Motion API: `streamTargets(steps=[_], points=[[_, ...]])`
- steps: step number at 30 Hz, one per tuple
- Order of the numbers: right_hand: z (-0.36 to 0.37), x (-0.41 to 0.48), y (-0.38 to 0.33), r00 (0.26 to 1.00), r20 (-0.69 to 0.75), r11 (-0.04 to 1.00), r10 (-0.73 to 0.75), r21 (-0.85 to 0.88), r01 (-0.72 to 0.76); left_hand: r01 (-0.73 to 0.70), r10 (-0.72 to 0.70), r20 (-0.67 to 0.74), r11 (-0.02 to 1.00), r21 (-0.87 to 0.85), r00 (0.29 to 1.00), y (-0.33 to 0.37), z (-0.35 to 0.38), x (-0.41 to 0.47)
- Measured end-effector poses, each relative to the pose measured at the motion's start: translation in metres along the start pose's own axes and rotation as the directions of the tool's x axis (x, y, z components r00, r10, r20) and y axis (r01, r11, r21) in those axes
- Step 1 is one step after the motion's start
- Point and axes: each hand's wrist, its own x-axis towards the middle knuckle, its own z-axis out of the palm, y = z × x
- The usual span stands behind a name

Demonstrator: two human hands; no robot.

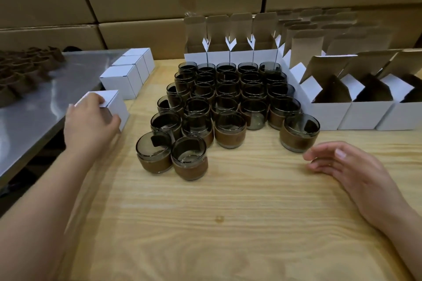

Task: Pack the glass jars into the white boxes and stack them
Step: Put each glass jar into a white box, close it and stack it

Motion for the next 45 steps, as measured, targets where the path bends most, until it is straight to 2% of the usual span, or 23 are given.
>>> streamTargets(steps=[9,16,18,19,21,24,26,27,30,32,34,36,39,41,45], points=[[-0.003,0.002,0.005,1.000,-0.013,1.000,-0.010,0.002,0.010,-0.093,0.101,0.128,0.994,-0.064,0.987,-0.017,0.028,0.054],[0.000,0.001,0.004,1.000,0.009,1.000,-0.015,-0.003,0.015,-0.088,0.108,0.297,0.993,-0.080,0.949,-0.021,0.025,0.069],[0.000,0.001,0.001,1.000,0.016,1.000,0.001,-0.003,-0.001,-0.109,0.131,0.304,0.990,-0.090,0.944,-0.018,0.020,0.067],[0.000,0.001,0.000,1.000,0.016,1.000,0.009,0.000,-0.009,-0.128,0.152,0.264,0.986,-0.103,0.952,-0.013,0.017,0.065],[0.001,0.001,-0.001,1.000,0.014,1.000,0.009,-0.003,-0.009,-0.182,0.197,0.083,0.970,-0.162,0.977,0.006,0.008,0.058],[0.002,0.001,0.000,1.000,-0.008,1.000,0.022,-0.004,-0.022,-0.296,0.241,-0.198,0.897,-0.328,0.950,0.061,-0.016,0.037],[0.002,0.001,0.000,0.999,-0.018,0.999,0.032,-0.017,-0.033,-0.368,0.262,-0.283,0.818,-0.442,0.923,0.106,-0.030,0.009],[0.002,0.001,0.000,0.999,-0.018,0.999,0.035,-0.028,-0.036,-0.385,0.276,-0.280,0.773,-0.504,0.920,0.128,-0.034,-0.009],[0.003,0.000,0.000,0.998,-0.031,0.996,0.047,-0.081,-0.049,-0.369,0.396,-0.130,0.621,-0.692,0.909,0.182,-0.033,-0.075],[0.004,0.000,0.000,0.998,-0.042,0.991,0.053,-0.124,-0.058,-0.325,0.496,0.009,0.582,-0.745,0.868,0.204,-0.022,-0.118],[0.008,0.001,-0.001,0.997,-0.055,0.986,0.054,-0.155,-0.062,-0.262,0.525,0.130,0.606,-0.751,0.841,0.215,-0.004,-0.149],[0.012,0.000,-0.003,0.994,-0.106,0.983,0.034,-0.174,-0.052,-0.171,0.483,0.223,0.644,-0.745,0.847,0.217,0.011,-0.164],[0.012,0.003,-0.002,0.952,-0.301,0.918,-0.060,-0.392,-0.066,-0.146,0.452,0.265,0.691,-0.708,0.852,0.214,0.024,-0.165],[0.010,0.012,-0.005,0.922,-0.372,0.858,-0.110,-0.504,-0.101,-0.129,0.436,0.272,0.695,-0.708,0.858,0.212,0.027,-0.162],[0.012,0.032,-0.005,0.945,-0.327,0.819,-0.012,-0.546,-0.179,-0.077,0.436,0.321,0.683,-0.726,0.841,0.210,0.032,-0.159]])
